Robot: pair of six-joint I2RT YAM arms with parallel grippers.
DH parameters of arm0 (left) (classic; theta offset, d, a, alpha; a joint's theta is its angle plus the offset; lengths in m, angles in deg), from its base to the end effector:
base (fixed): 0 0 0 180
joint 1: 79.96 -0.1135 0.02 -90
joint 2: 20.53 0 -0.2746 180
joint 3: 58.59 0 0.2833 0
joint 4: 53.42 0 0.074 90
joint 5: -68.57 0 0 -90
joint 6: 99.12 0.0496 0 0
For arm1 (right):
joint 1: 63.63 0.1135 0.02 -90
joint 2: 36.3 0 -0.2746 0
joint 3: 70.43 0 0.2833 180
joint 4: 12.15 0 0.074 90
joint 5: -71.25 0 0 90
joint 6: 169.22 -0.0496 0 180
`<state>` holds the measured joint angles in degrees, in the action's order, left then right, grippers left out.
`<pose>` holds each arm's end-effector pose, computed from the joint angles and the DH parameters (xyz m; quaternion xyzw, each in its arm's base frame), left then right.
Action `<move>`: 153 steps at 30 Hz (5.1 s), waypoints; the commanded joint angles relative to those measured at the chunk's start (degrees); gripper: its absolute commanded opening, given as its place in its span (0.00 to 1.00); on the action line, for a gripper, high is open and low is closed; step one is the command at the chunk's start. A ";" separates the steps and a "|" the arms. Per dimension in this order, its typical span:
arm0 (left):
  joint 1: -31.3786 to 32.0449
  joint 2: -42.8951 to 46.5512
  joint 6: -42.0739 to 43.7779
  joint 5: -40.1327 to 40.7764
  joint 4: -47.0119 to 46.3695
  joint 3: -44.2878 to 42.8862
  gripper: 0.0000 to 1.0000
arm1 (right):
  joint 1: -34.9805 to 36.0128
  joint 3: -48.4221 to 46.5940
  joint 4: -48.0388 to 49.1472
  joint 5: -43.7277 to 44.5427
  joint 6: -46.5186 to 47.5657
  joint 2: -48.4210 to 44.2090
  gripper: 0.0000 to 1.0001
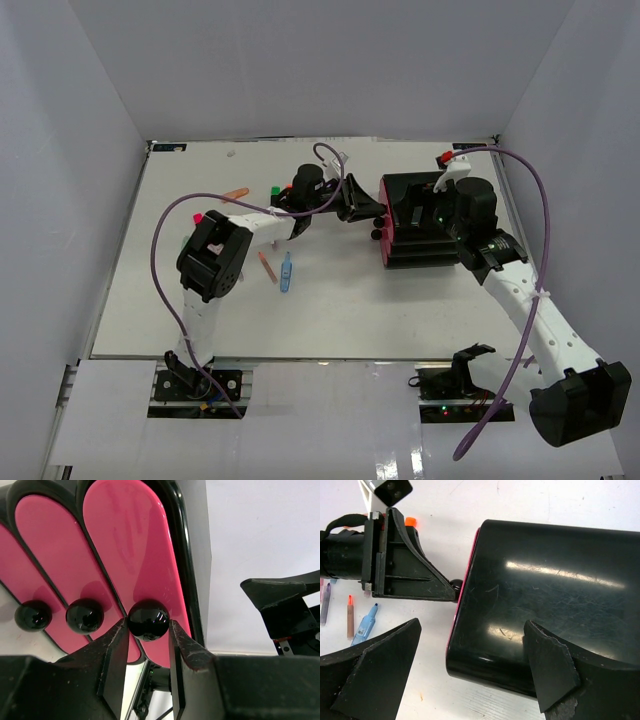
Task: Sort the stationery into containers
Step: Open the drawer in the storage box, then pick up the pen from the center of the board, then place the pen in the drawer.
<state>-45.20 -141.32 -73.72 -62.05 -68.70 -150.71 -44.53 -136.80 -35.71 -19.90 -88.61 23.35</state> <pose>0.4069 -0.3217 0.1876 0.0184 0.7665 -0.6195 0.1685 0.2651 0.0929 0.3478 -0.0739 0.7996 0.1544 0.5756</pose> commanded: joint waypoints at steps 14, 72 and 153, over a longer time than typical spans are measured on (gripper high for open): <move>-4.53 11.98 4.30 -2.27 3.34 7.82 0.29 | -0.28 0.45 2.98 0.97 -1.07 0.11 0.90; -38.19 19.29 36.65 50.01 59.50 -0.08 0.91 | 2.18 5.81 5.44 4.30 2.44 -14.12 0.90; 4.00 13.21 9.23 32.53 28.03 -12.74 0.43 | 3.41 6.43 0.26 6.24 4.38 -20.63 0.90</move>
<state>-41.48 -129.50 -64.32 -31.41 -39.09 -162.80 -41.41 -128.94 -35.04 -14.52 -84.98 3.57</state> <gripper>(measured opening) 0.426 0.900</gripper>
